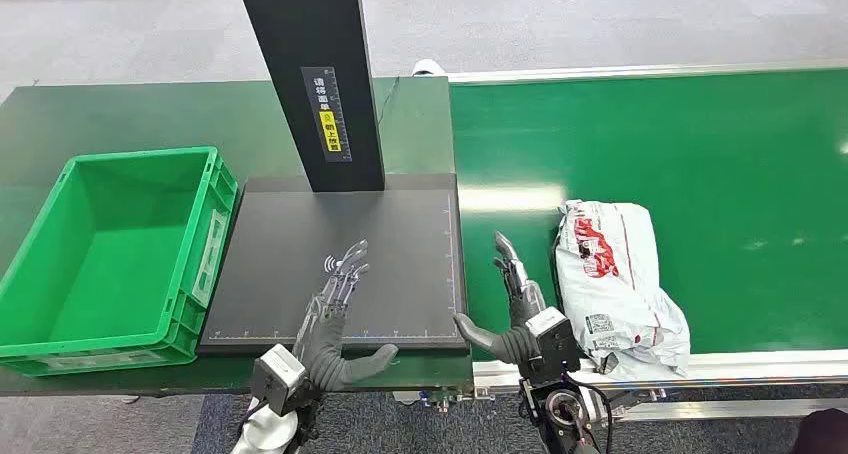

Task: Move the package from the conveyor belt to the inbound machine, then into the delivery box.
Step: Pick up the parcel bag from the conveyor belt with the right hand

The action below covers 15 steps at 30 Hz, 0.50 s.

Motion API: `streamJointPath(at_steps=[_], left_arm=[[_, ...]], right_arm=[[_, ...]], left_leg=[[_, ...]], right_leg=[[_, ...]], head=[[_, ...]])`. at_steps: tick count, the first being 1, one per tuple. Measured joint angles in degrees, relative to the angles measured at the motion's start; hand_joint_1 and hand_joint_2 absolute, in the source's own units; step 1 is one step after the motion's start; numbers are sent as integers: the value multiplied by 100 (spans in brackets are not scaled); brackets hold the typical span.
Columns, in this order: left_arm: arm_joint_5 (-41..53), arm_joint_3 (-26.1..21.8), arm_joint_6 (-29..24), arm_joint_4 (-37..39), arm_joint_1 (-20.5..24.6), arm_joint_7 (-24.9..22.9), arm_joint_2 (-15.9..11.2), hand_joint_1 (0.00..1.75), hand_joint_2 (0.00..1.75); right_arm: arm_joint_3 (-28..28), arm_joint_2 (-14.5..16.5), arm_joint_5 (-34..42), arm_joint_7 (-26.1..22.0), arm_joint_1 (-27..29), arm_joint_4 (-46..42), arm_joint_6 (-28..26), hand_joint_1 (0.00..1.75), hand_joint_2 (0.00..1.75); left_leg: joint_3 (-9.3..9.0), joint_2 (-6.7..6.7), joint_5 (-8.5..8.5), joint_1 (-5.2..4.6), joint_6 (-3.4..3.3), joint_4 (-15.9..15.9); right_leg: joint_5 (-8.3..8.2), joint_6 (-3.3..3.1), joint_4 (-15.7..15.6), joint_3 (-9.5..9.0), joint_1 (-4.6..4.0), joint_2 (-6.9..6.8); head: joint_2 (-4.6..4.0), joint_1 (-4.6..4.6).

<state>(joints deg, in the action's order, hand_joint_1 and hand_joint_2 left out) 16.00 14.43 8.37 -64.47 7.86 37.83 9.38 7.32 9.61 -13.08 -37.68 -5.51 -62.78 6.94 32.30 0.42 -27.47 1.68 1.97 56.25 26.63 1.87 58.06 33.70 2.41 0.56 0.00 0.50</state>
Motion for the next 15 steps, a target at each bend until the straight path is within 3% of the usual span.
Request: streamJointPath(at_steps=[8, 15], left_arm=[[-49, -38, 15, -86, -27, -15, -16, 0, 175], [-66, -74, 21, -126, -44, -15, -38, 0, 175]], right_arm=[[-433, -250, -363, 258, 19, -295, -498, 0, 175], [-779, -420, -443, 299, 24, -442, -557, 0, 175]], left_leg=[[1, -1, 0, -1, 0, 1], [0, 0, 0, 0, 0, 1]], right_leg=[[0, 0, 0, -1, 1, 0], [0, 0, 0, 0, 1, 0]], head=[[0, 1], [0, 1]])
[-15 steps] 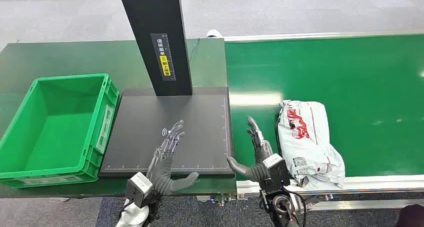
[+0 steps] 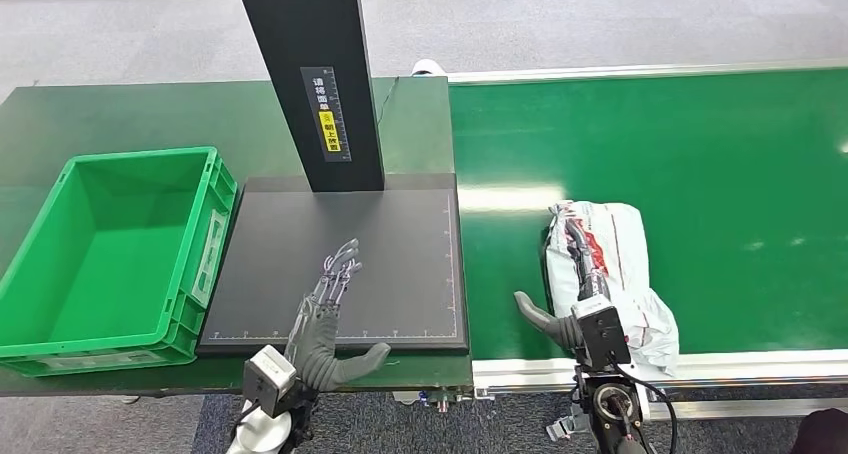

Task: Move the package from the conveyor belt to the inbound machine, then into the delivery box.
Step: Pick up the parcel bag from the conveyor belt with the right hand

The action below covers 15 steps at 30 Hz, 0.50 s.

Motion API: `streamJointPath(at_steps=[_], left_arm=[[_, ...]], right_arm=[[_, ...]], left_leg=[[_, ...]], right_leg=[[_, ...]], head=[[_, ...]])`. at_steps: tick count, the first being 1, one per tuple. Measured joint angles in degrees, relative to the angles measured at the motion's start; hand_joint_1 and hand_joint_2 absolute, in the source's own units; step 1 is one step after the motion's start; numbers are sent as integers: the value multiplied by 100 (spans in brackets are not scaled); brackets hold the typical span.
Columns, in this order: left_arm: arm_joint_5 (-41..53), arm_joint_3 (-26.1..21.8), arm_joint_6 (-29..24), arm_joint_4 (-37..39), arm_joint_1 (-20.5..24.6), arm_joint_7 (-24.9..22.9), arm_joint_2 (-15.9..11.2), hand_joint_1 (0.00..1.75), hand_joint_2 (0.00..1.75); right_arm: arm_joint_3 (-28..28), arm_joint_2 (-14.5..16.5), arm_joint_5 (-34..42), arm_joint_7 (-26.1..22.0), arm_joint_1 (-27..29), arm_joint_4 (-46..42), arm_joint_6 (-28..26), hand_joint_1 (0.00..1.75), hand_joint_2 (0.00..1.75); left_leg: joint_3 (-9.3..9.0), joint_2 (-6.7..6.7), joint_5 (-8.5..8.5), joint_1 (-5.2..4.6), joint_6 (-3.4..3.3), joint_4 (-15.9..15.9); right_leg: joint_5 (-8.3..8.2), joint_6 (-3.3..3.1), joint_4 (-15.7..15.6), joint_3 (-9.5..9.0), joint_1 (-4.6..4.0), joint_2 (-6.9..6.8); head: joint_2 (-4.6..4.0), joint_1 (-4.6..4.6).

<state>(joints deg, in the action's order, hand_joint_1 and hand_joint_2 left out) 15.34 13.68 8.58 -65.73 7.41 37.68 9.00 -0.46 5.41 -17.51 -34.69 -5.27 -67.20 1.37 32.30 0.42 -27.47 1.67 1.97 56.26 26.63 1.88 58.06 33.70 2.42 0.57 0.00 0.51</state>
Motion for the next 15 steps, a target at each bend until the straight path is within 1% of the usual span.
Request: streamJointPath(at_steps=[5, 9, 12, 15], left_arm=[[-2, -32, 21, -8, -22, 14, -6, 0, 175], [-20, -52, 2, -7, -34, 44, -41, 0, 175], [-26, -65, -32, -7, -39, 44, -56, 0, 175], [-20, -75, -24, -7, -33, 19, -56, 0, 175]], right_arm=[[-270, -57, -243, 134, 58, -117, -295, 0, 175], [-746, -139, -953, 493, 78, -185, -565, 0, 175], [-1123, -209, -1684, 1061, 4, -120, -651, 0, 175], [-1306, -334, -2432, 1816, -152, 163, -362, 0, 175]], left_leg=[[1, -1, 0, -1, 0, 0], [3, -1, -1, -2, -1, 0], [3, -1, -1, -2, -1, 0], [1, 1, 0, -2, -1, 0]], right_leg=[[0, 0, 0, 0, 1, -1], [0, 0, 0, -1, 3, -1], [0, 0, 0, -1, 3, 0], [-1, 0, 0, -1, 2, 0]], head=[[0, 1], [0, 2], [0, 1], [0, 1]])
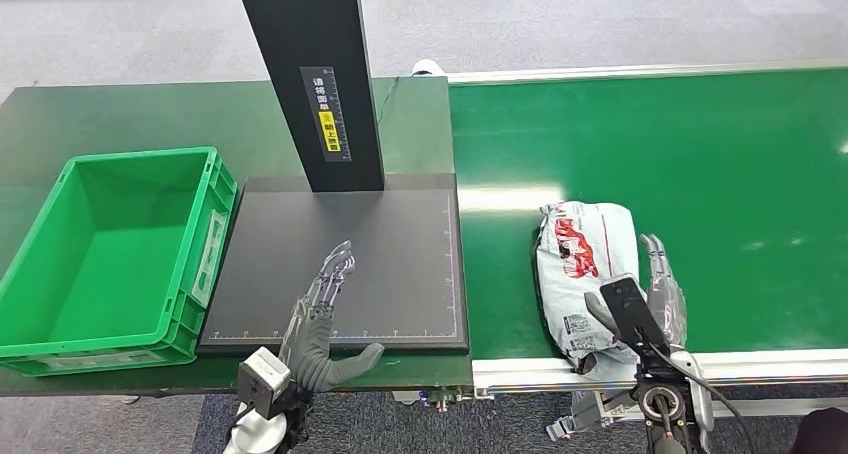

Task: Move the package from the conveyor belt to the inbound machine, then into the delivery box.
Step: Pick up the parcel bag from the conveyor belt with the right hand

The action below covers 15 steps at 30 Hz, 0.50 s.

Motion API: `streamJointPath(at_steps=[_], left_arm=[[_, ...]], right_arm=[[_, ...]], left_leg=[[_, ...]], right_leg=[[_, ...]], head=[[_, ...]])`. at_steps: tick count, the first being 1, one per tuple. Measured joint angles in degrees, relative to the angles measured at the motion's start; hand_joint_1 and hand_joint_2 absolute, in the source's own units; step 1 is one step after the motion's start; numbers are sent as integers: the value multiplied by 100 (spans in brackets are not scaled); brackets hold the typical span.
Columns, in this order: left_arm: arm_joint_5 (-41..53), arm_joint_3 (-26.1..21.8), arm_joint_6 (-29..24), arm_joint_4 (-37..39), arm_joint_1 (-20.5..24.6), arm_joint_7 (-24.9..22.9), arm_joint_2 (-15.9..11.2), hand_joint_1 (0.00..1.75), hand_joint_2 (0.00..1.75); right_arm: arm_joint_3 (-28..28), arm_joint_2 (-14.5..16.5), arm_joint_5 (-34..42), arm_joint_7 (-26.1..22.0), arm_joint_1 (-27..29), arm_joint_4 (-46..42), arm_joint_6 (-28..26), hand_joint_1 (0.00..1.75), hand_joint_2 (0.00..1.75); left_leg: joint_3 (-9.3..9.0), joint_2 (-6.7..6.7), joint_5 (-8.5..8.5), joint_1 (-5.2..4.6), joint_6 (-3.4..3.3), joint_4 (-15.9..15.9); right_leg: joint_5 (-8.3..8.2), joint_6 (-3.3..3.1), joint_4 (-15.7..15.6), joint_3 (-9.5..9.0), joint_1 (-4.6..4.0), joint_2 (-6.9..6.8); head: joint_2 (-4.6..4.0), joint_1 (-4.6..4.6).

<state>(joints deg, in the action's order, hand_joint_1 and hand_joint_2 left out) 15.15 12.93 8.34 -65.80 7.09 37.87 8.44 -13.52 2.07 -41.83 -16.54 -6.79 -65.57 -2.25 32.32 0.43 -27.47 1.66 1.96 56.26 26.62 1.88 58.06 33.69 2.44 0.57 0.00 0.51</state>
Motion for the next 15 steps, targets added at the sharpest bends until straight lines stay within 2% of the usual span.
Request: streamJointPath(at_steps=[8, 15], left_arm=[[64, -50, -10, -1, 24, -173, 25, 0, 175], [80, -47, -57, -1, 16, -211, 103, 0, 175]], right_arm=[[126, -149, -1486, 1403, -420, 1203, 726, 0, 175], [362, -230, -1707, 1243, -778, 2016, 1144, 0, 175]], left_leg=[[-1, -1, 0, 1, 0, 0], [-49, 25, -16, 2, 0, 0]], right_leg=[[0, 0, 0, 0, -1, 0], [2, 0, -4, -35, -3, 18]], head=[[0, -1], [0, 1]])
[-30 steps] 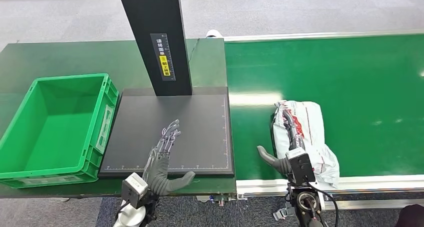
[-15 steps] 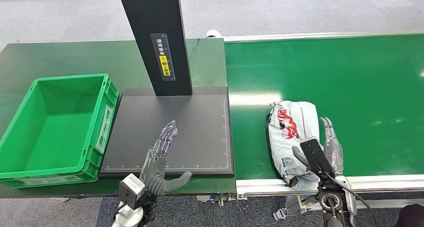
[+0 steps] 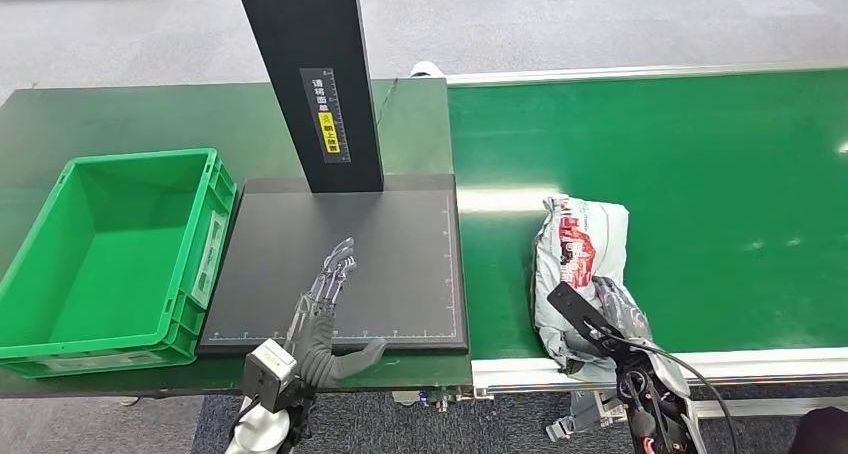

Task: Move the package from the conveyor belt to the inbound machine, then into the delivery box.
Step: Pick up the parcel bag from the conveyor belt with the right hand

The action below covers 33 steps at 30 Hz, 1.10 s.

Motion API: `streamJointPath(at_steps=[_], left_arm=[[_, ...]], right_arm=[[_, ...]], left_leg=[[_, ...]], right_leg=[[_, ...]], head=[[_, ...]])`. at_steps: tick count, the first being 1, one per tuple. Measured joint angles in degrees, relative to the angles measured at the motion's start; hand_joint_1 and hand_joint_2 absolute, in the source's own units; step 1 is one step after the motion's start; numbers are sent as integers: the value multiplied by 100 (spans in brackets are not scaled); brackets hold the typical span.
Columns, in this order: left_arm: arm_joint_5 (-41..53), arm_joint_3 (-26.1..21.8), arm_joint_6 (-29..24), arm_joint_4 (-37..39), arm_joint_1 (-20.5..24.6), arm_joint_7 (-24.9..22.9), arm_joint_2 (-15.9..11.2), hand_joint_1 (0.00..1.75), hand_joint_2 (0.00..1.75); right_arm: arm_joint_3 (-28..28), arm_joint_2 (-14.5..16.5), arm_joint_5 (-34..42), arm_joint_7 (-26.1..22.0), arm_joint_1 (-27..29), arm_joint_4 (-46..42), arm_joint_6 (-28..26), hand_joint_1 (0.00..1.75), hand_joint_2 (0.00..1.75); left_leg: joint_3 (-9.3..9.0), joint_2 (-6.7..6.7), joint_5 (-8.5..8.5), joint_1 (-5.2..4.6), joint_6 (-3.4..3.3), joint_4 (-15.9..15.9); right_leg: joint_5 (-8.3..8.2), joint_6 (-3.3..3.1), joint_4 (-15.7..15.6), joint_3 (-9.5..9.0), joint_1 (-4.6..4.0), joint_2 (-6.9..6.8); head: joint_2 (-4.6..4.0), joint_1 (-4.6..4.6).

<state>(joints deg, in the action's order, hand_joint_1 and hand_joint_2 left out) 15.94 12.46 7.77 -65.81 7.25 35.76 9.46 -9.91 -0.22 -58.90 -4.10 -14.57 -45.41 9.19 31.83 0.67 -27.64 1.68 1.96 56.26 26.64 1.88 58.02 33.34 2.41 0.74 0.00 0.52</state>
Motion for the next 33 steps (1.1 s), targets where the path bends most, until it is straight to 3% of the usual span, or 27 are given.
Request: streamJointPath(at_steps=[4, 8, 26, 33], left_arm=[[1, 3, -9, 0, -3, -5, 22, 0, 175], [1, 4, -10, 0, -9, -14, 37, 0, 175], [-61, -1, -132, -273, -363, -92, -3, 0, 175], [-126, -28, -220, -503, -577, -86, -71, 0, 175]], right_arm=[[96, -28, -1, -61, -105, 227, 40, 0, 175], [145, -40, 3, -75, -152, 344, 96, 172, 175], [690, -114, 1, -431, -187, 475, -197, 175, 175], [788, -61, 593, -1309, -71, 291, -820, 175, 175]], left_leg=[[-43, 10, -10, 4, 5, -1], [-63, 11, -10, 5, 5, -2], [-80, 33, -17, 6, 2, -2], [-34, 24, -12, 4, 0, -1]], right_leg=[[3, -1, -1, -35, -4, 18], [3, -2, -1, -54, -6, 19], [4, -1, -1, -69, -6, 36], [2, 0, 0, -31, -4, 31]], head=[[0, -1], [0, 0], [0, 0], [0, -1]])
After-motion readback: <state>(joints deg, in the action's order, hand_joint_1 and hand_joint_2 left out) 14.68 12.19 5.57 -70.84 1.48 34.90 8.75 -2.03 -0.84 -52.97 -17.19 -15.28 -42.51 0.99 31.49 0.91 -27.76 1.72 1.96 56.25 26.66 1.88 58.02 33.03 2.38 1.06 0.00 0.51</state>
